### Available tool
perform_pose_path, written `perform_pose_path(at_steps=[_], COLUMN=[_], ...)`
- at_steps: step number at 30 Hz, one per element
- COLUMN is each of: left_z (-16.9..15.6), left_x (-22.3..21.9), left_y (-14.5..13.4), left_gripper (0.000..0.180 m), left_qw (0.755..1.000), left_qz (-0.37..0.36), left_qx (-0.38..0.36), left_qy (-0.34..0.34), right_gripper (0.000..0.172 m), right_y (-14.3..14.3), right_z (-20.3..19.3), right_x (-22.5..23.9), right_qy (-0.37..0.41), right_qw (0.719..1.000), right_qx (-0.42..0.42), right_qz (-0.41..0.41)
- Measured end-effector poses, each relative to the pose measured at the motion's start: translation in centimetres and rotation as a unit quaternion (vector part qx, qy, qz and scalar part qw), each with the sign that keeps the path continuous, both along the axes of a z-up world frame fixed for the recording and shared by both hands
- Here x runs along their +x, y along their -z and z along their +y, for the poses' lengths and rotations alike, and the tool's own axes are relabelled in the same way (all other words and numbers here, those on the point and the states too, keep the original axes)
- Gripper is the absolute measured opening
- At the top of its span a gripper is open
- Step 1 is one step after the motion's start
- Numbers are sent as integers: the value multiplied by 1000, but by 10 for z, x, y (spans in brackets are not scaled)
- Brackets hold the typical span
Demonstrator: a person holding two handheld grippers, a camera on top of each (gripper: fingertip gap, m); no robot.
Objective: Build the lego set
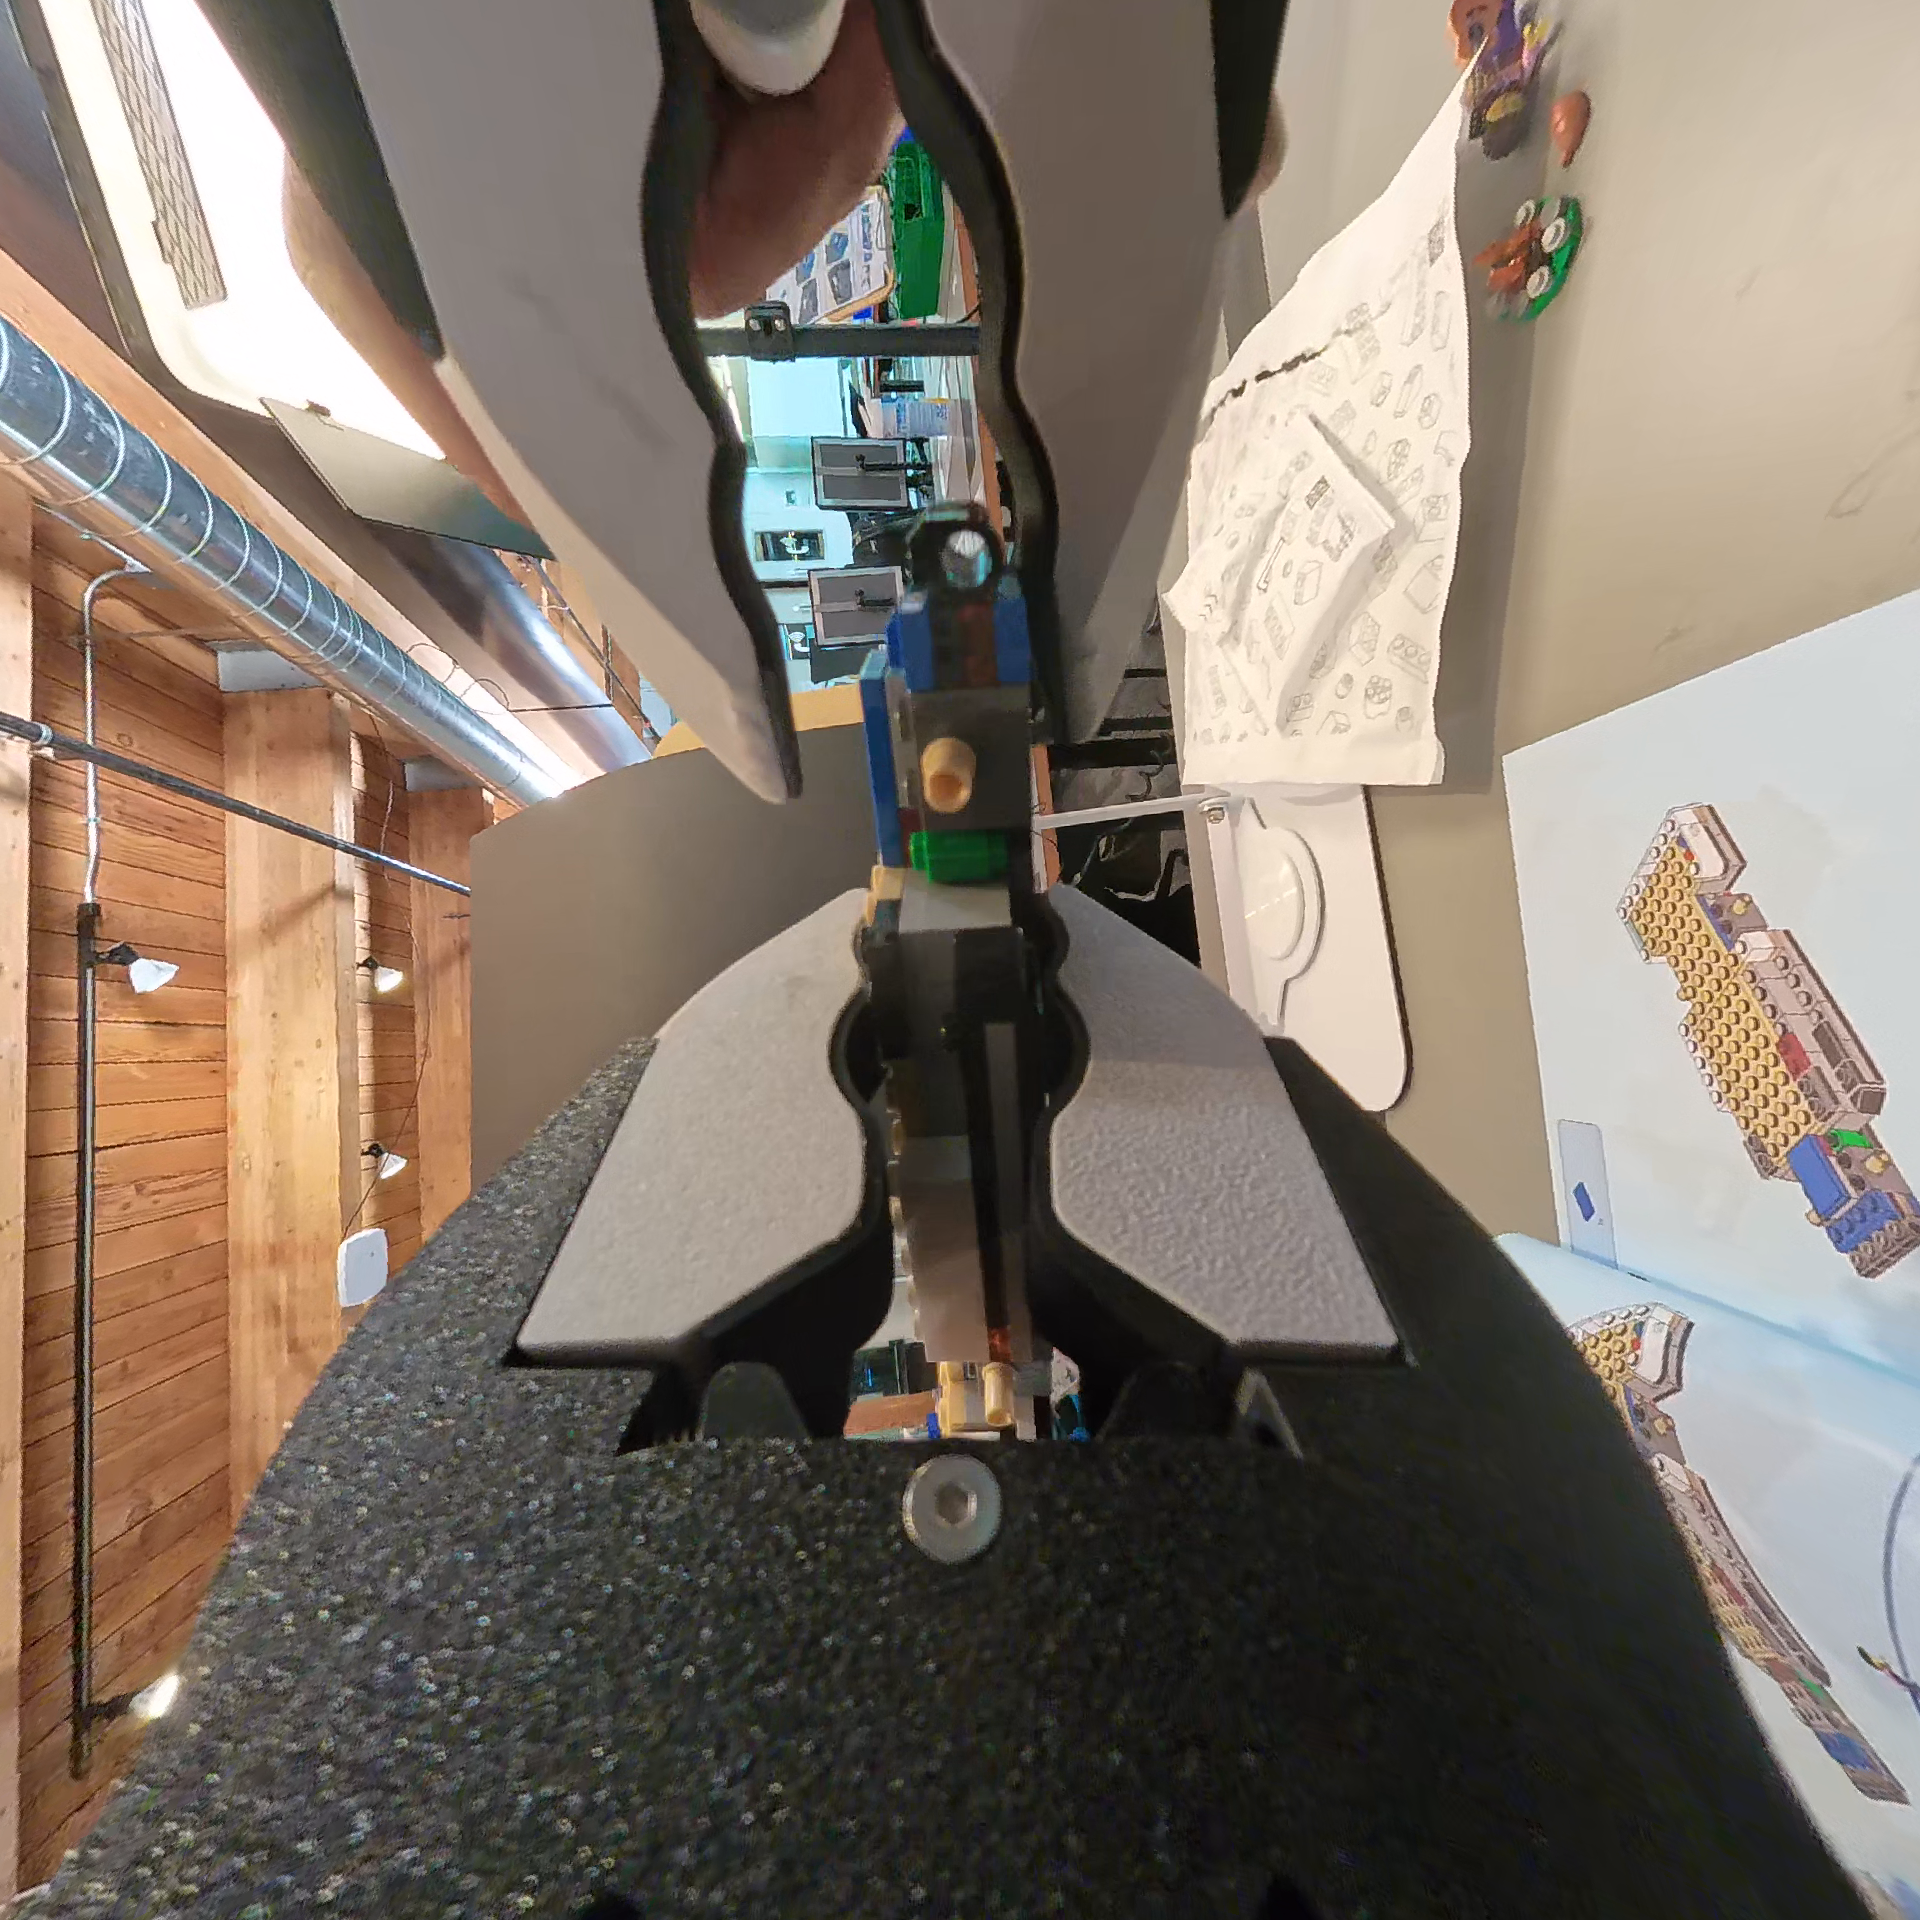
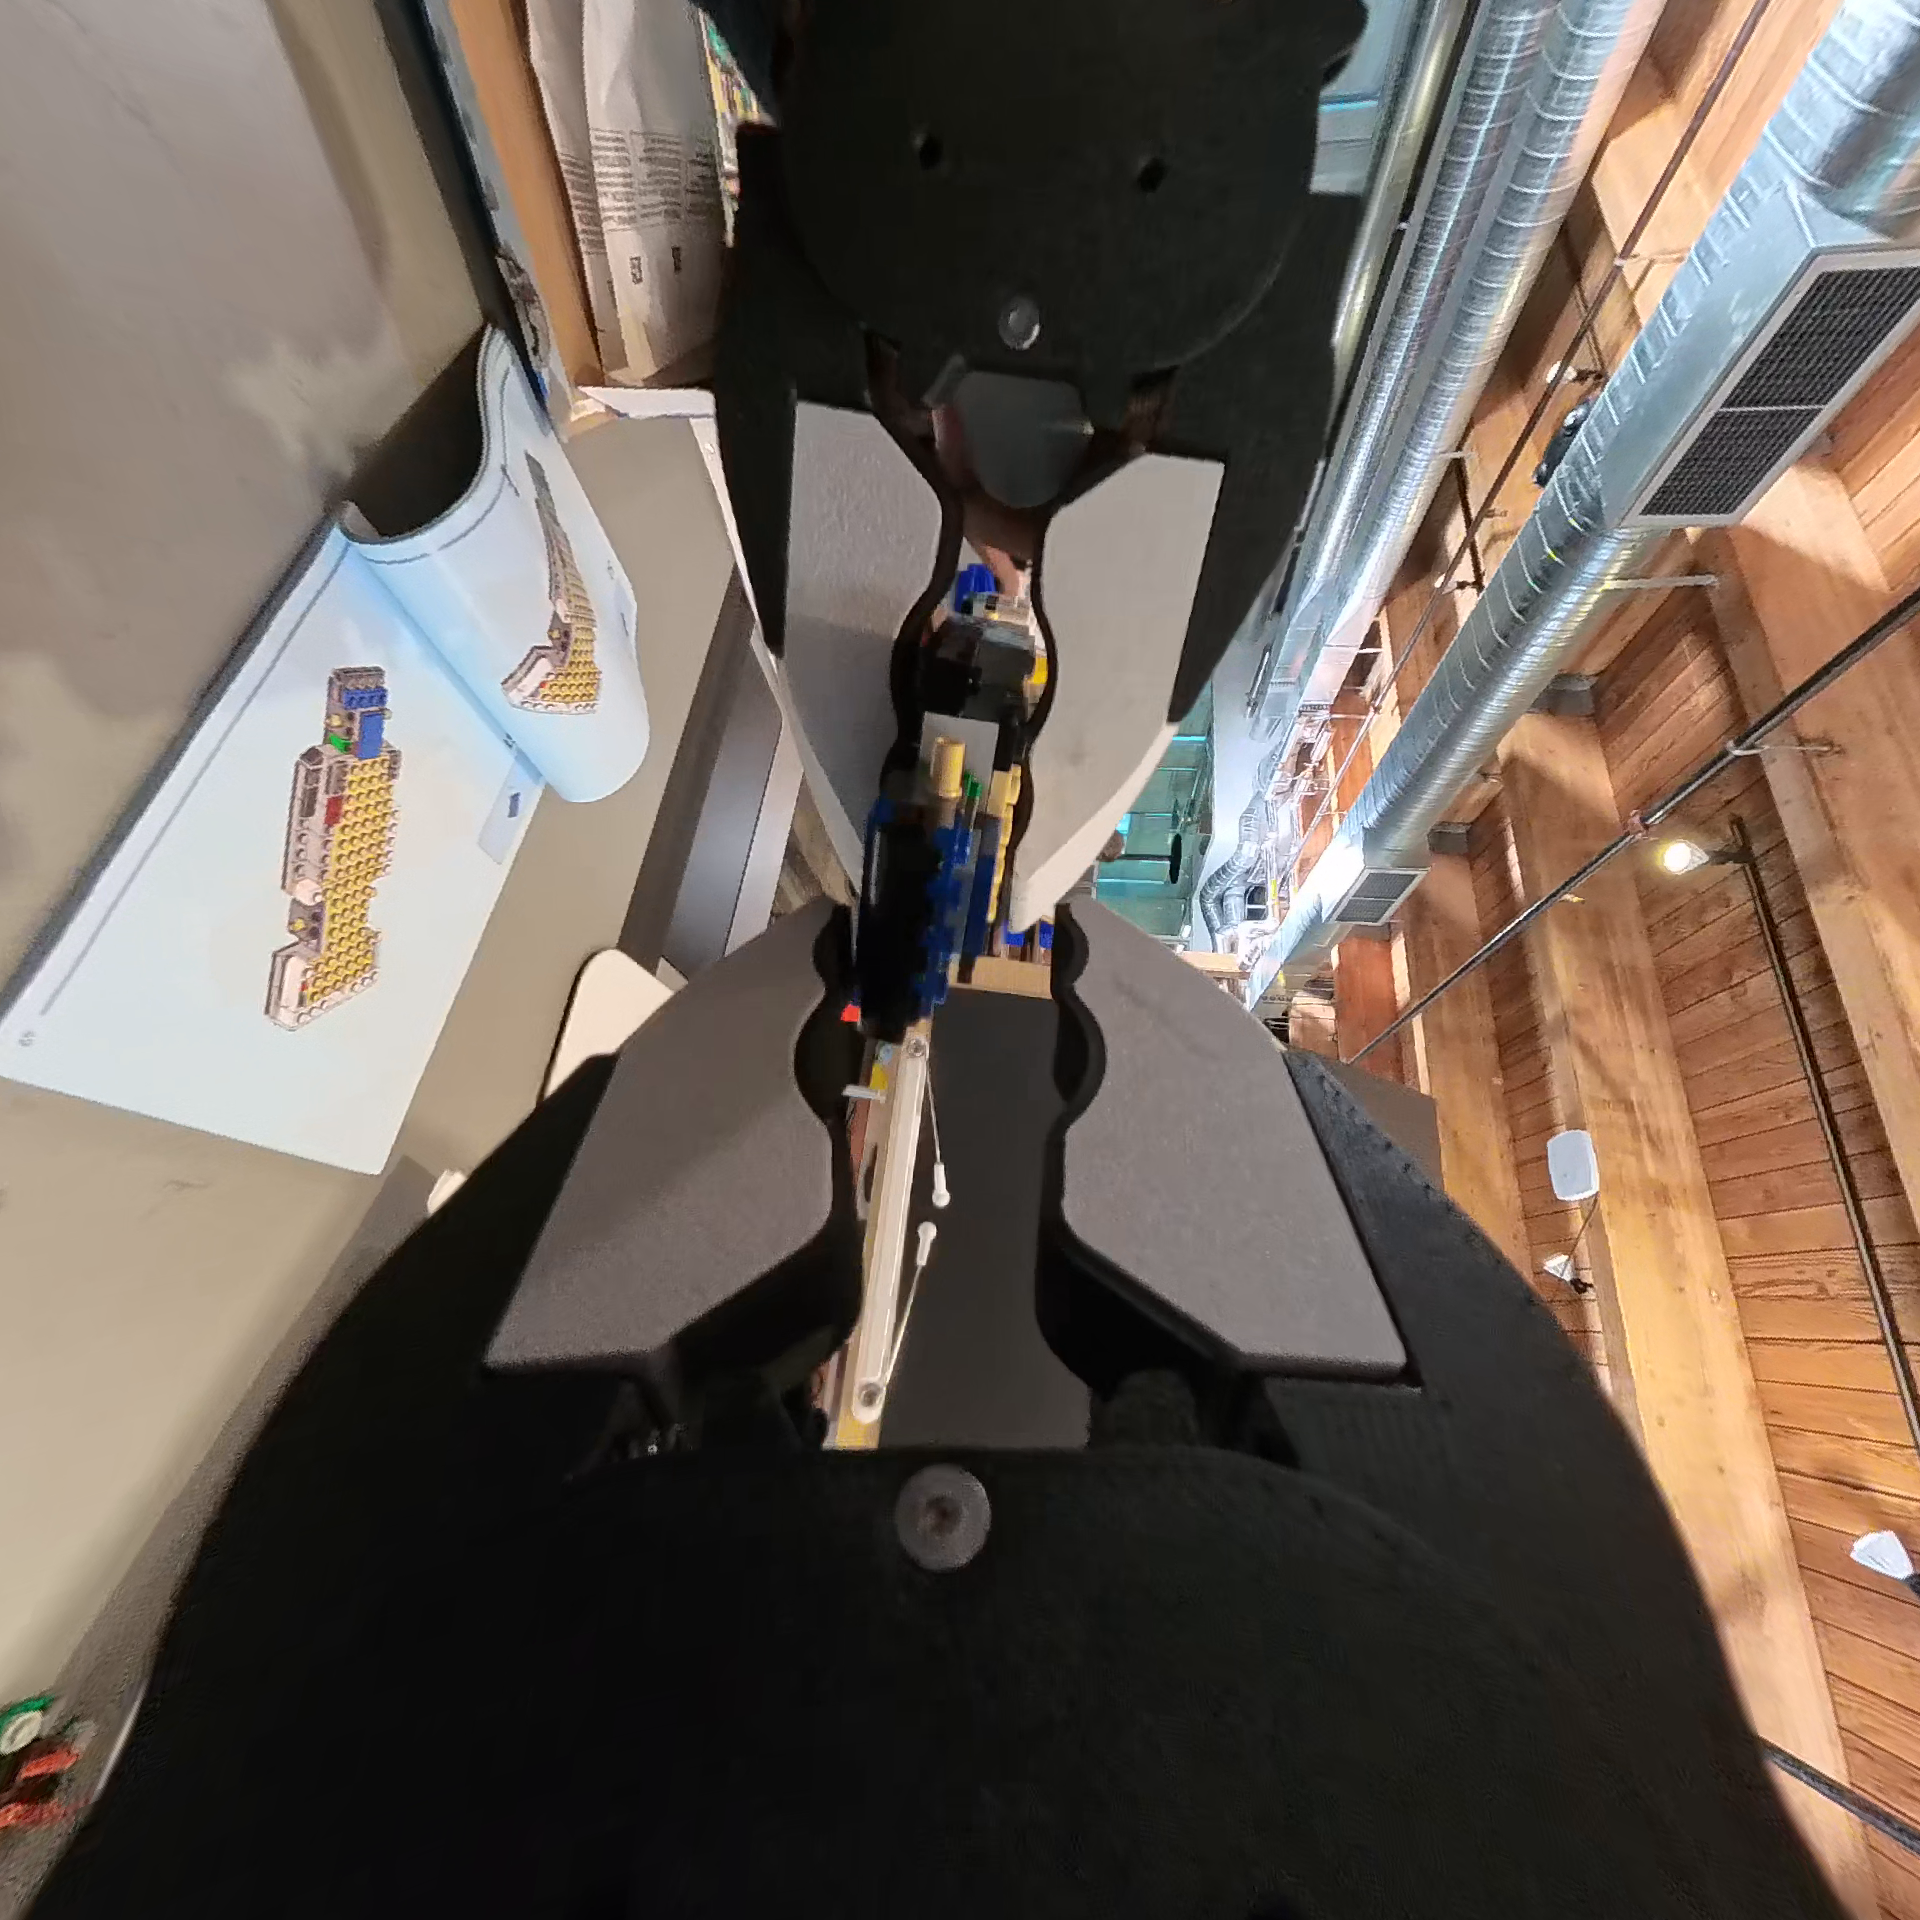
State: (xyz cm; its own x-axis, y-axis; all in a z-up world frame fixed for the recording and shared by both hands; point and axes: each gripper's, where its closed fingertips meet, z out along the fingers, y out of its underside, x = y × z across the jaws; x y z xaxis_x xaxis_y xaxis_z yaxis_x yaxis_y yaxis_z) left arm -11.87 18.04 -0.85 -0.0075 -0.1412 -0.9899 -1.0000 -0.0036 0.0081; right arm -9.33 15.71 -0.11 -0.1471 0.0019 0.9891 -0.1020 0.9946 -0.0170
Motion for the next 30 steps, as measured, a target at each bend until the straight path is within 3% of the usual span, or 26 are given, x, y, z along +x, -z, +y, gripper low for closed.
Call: perform_pose_path(at_steps=[18,30], left_z=[0,1], left_x=[6,7], left_y=[-5,-2], left_gripper=[25,26], left_qw=[1000,1000], left_qz=[-9,-10], left_qx=[10,5], left_qy=[-11,-14], right_gripper=[25,24], right_y=[-2,0], right_z=[5,7], right_x=[-13,-11], right_qy=[31,34], right_qw=[996,997], right_qx=[65,57], right_qz=[61,34])
